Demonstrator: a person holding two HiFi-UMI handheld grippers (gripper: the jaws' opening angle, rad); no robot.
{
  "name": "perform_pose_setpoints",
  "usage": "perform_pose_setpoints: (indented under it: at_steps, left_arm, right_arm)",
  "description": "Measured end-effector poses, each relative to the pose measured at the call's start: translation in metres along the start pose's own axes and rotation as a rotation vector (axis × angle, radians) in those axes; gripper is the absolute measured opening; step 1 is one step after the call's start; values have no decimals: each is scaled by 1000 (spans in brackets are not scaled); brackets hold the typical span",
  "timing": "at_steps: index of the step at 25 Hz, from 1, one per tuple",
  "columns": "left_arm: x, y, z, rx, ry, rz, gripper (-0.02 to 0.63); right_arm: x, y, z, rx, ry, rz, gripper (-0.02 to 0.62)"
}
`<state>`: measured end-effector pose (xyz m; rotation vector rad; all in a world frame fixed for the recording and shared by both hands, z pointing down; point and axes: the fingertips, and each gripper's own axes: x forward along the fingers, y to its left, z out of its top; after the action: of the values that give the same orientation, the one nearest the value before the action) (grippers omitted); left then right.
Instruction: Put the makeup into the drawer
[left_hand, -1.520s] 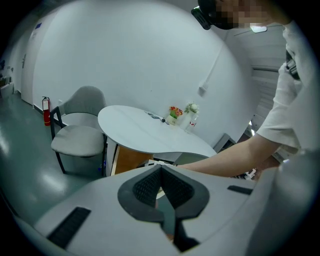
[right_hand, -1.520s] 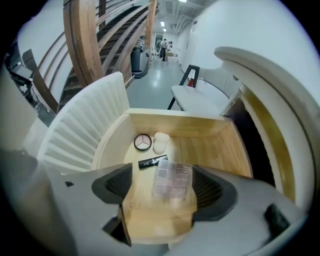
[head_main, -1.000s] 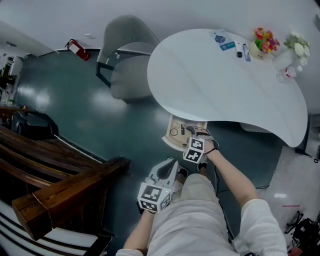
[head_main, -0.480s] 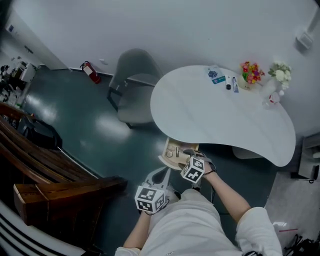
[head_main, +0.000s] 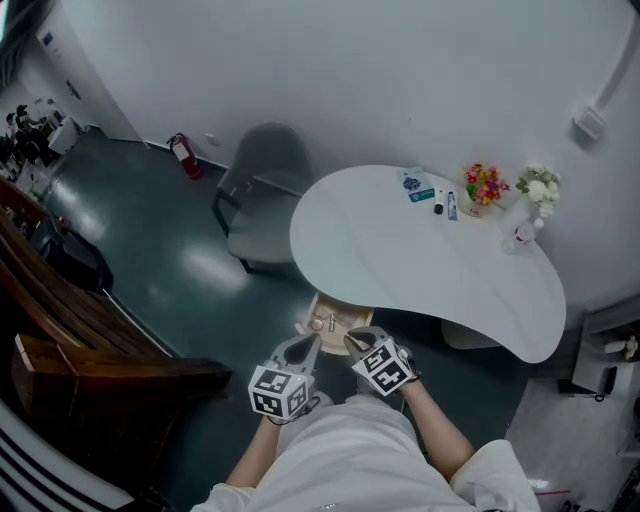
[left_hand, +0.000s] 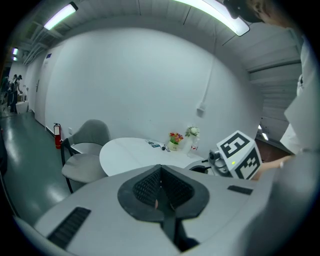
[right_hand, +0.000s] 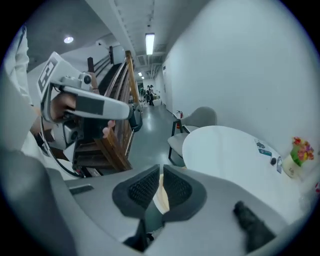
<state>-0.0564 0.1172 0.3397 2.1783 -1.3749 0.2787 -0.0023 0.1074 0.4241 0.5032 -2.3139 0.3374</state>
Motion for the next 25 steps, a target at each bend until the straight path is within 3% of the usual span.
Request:
perform_pose_setpoints:
  at_steps: [14,20,25]
  left_arm:
    - [6,-11,23,-22,-9,12,9]
    - [-3,-9,25,-76,-19,9,9]
    - [-7,-3,34,-68,-40,22,9]
  right_arm:
    - [-86,-3,42,281,-296,28,12]
    - [-100,-2,52,267,-336,24,12]
    - [-96,-1,61,229,-347,12,11]
